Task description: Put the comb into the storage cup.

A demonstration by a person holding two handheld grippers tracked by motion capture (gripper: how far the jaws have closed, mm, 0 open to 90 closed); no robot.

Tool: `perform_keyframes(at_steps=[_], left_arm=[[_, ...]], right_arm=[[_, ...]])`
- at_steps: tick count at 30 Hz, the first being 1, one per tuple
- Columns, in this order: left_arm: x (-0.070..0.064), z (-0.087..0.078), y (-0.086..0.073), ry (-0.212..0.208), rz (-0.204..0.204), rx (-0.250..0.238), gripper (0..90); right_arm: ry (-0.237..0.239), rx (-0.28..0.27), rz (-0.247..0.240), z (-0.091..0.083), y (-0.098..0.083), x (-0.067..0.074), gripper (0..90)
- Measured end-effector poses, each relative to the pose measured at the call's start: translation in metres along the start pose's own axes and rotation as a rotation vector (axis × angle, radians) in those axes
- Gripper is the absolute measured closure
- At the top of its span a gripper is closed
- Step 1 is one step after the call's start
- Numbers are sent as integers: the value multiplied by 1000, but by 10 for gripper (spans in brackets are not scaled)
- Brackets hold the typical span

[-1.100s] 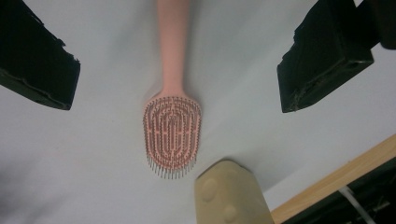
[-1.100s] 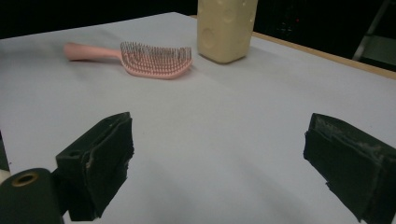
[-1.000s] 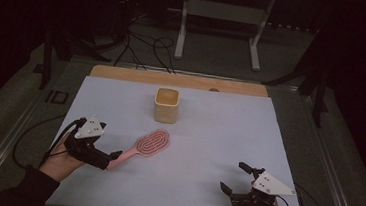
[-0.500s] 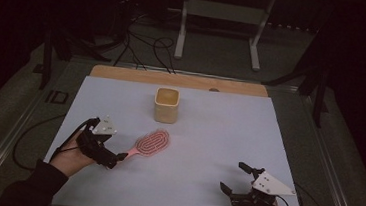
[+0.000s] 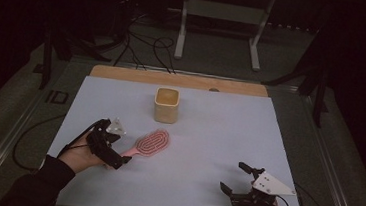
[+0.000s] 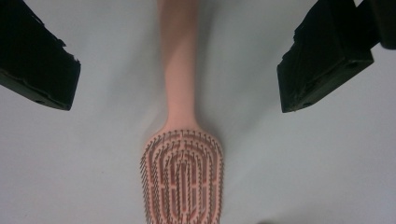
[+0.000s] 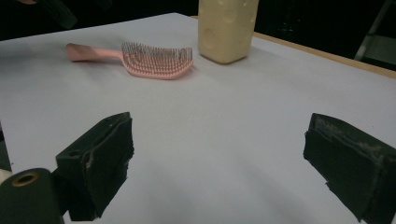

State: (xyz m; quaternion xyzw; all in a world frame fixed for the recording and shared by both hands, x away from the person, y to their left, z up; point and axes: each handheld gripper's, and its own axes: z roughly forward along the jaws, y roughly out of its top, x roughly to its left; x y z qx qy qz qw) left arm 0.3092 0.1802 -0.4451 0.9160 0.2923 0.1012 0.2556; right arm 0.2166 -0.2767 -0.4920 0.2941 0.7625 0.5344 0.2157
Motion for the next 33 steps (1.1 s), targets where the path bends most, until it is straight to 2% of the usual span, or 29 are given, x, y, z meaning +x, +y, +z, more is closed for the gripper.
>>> perform_keyframes(at_steps=[9,13,18,21,33], left_arm=[[1,14,9,-20,17,63,4],[3,19,12,-28,7,77,4],[3,27,14,-36,21,121,11],[3,30,14,-38,16,131,17],[10,44,17,-59,-6,204,126]], right_arm=[[1,3,4,0,0,0,83],[3,2,4,0,0,0,83],[2,0,3,0,0,0,83],[3,0,3,0,0,0,83],[3,0,4,0,0,0,83]])
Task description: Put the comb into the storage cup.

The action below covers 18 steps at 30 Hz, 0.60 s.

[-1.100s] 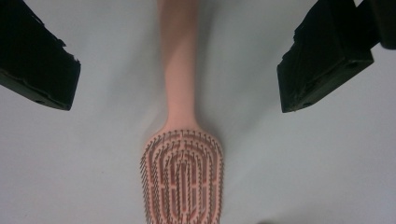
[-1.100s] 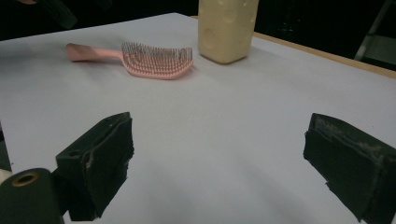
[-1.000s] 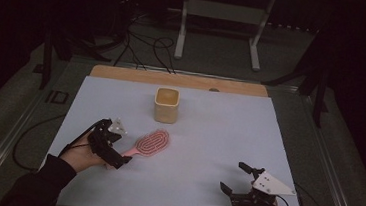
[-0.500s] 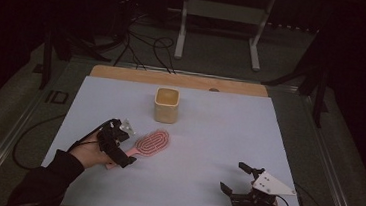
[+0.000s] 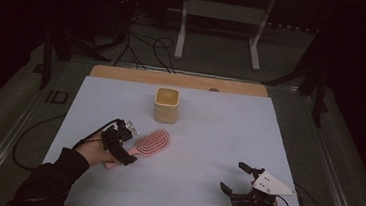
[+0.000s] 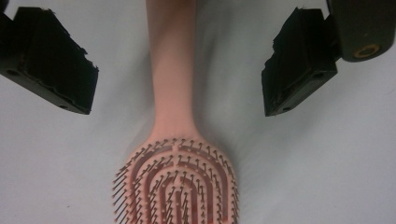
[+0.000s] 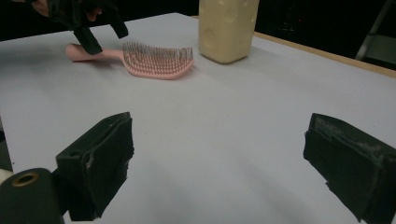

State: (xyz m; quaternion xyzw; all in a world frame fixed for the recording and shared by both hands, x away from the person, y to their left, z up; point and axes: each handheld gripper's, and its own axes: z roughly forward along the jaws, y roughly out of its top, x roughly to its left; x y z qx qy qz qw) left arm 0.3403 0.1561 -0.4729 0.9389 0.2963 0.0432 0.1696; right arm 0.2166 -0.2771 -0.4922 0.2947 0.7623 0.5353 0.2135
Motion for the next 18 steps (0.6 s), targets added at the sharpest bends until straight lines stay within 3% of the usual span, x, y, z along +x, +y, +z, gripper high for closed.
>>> perform_keyframes(at_steps=[18], left_arm=[[3,7,13,-37,10,79,383]], right_arm=[[2,-2,3,0,0,-1,83]])
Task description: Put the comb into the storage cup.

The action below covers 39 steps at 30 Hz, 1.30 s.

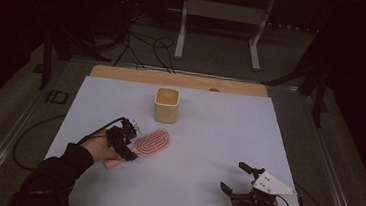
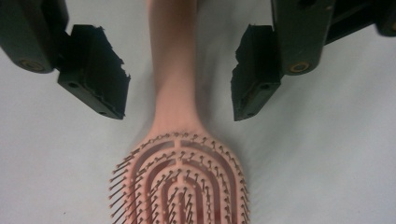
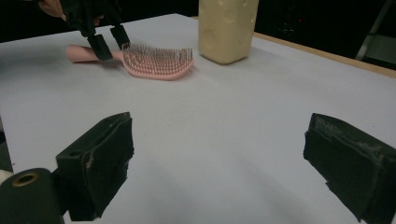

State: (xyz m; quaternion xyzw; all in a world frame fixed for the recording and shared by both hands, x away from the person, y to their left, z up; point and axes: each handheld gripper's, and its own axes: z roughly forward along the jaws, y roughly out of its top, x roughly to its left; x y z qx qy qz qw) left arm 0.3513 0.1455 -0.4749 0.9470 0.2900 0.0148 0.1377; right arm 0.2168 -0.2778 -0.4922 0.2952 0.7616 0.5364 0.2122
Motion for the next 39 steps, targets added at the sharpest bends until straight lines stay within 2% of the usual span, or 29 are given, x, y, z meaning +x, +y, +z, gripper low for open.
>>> perform_keyframes(at_steps=[6,14,23,29,35,39], left_arm=[[2,3,4,-5,-1,31,466],[2,7,8,12,1,62,549],[1,10,12,10,1,95,583],[2,12,16,-4,3,121,621],[2,15,19,-27,-20,149,660],[4,16,20,-37,-20,158,667]], right_arm=[[2,-1,1,0,0,0,83],[2,-3,4,0,0,0,83],[4,-1,7,0,0,0,83],[4,-2,4,0,0,-1,83],[5,-1,6,0,0,0,83],[4,0,5,-1,0,-1,83]])
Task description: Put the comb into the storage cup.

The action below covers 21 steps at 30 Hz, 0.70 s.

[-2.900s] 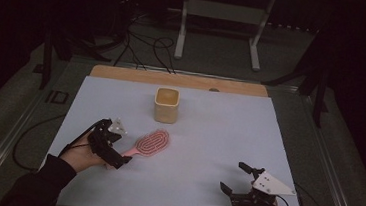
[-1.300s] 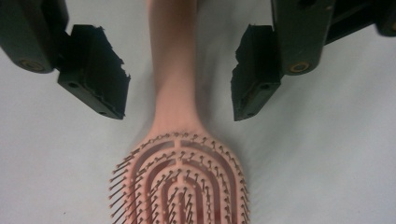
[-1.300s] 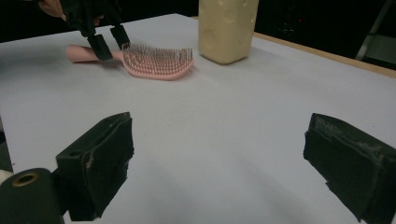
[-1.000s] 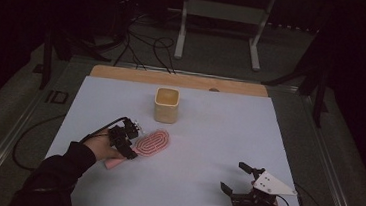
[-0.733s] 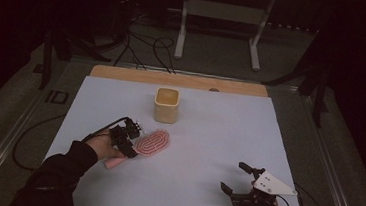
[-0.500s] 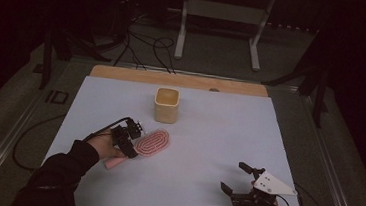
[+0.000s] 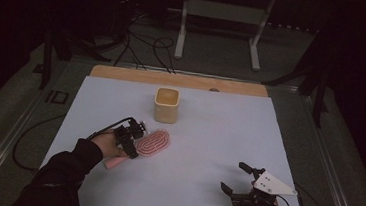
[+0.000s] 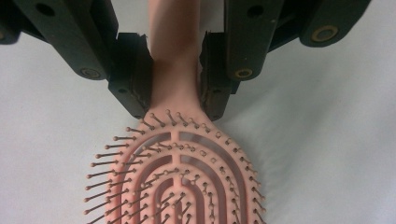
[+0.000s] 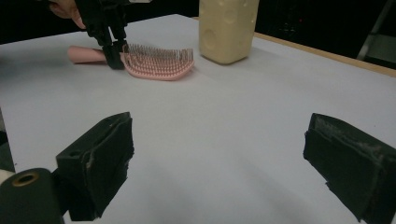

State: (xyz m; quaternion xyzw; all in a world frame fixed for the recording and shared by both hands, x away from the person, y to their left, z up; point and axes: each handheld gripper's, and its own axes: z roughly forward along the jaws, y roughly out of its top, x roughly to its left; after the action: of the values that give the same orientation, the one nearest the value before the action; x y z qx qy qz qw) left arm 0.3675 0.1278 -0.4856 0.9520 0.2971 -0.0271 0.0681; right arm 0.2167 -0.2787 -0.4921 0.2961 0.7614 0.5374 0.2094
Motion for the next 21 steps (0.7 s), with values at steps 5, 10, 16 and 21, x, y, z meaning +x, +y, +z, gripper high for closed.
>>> perform_keyframes(at_steps=[5,10,16,21], left_arm=[[4,0,2,-24,-21,13,680],[4,1,4,-20,-25,31,697],[3,1,3,-15,-26,23,707],[3,0,1,-14,-25,7,710]], right_arm=[[1,-1,0,1,0,0,83],[1,0,0,1,0,0,83],[0,3,-4,1,0,0,83],[0,2,-5,1,0,0,83]])
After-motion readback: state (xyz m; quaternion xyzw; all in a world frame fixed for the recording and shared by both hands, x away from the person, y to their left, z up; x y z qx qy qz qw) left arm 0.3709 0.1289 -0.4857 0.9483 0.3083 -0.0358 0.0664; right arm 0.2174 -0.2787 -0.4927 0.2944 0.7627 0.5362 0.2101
